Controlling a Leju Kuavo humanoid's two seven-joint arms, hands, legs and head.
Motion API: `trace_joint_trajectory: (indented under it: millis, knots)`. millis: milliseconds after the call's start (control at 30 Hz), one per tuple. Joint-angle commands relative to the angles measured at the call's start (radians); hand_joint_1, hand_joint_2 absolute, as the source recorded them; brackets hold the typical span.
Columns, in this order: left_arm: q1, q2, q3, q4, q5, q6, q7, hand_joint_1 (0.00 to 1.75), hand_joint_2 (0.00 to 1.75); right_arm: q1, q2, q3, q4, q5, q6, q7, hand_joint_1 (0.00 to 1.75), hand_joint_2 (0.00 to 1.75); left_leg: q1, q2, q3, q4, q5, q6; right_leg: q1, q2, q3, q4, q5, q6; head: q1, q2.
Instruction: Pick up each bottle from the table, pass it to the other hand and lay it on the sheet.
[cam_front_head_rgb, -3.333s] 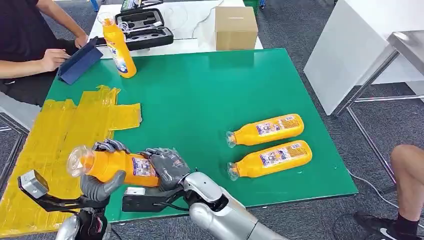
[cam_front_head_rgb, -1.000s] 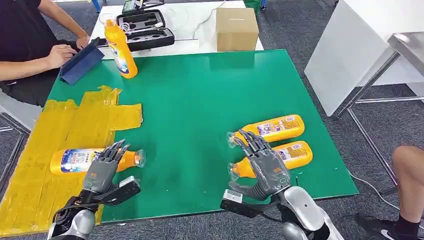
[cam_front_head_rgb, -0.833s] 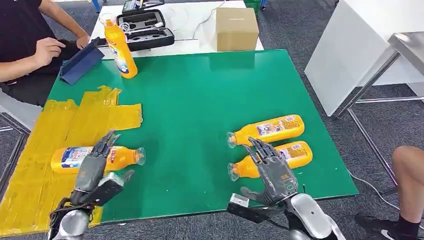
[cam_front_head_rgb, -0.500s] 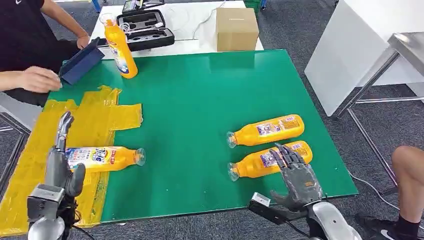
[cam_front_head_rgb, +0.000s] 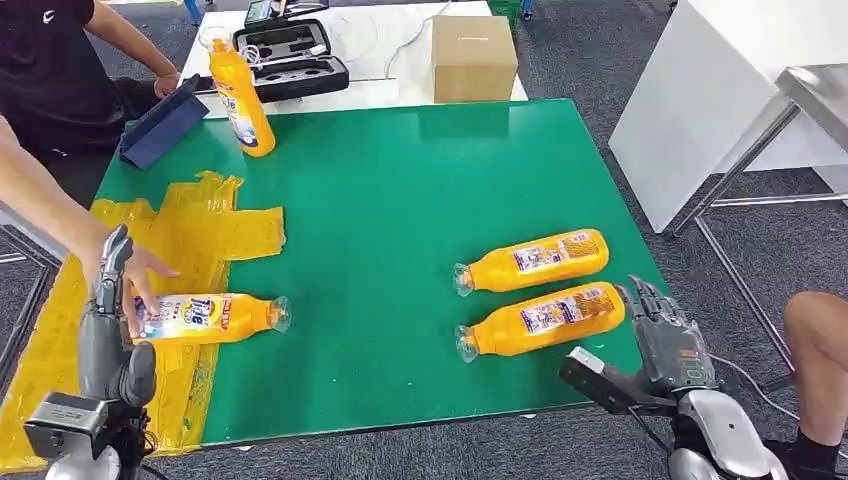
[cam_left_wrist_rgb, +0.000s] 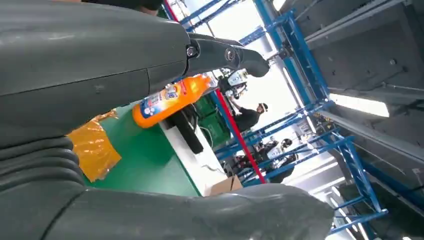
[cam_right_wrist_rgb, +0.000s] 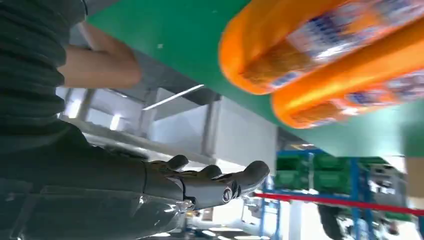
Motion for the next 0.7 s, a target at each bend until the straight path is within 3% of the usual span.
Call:
trace_joint_trajectory:
  millis: [33,233,433,700]
  knots:
    - [-0.009,0.008,-0.031,0.021,-0.001,-0.003,0.000,0.00,0.00,-0.064,0.016,-0.069,0.139,-0.007,0.018,-0.010,0.00,1.75,0.000,0.001,0.003,-0.001,0.000,-0.001,0.001,-0.001,0.003,-0.001,0.000,-0.001,0.000,0.000]
    - [-0.022,0.017,-0.047,0.036,0.008,-0.012,-0.006,0.00,0.00,-0.138,0.009,-0.048,0.217,-0.010,0.041,-0.026,0.00,1.75,0.000,0.002,0.007,-0.001,-0.002,-0.001,0.001,0.000,0.007,-0.001,-0.001,-0.002,0.000,0.000]
    - [-0.039,0.023,-0.057,0.054,0.017,-0.017,-0.006,0.00,0.00,-0.246,0.018,0.075,0.290,0.014,0.048,-0.031,0.00,1.75,0.001,0.006,0.006,-0.001,-0.001,-0.001,0.001,0.003,0.005,-0.002,0.001,-0.002,0.000,0.000]
    - [-0.040,0.022,-0.052,0.054,0.028,-0.023,-0.013,0.00,0.00,-0.280,0.010,0.136,0.291,0.013,0.050,-0.030,0.00,1.75,0.000,0.003,0.005,-0.001,0.000,-0.001,0.001,0.000,0.005,-0.001,0.000,-0.002,0.000,0.000]
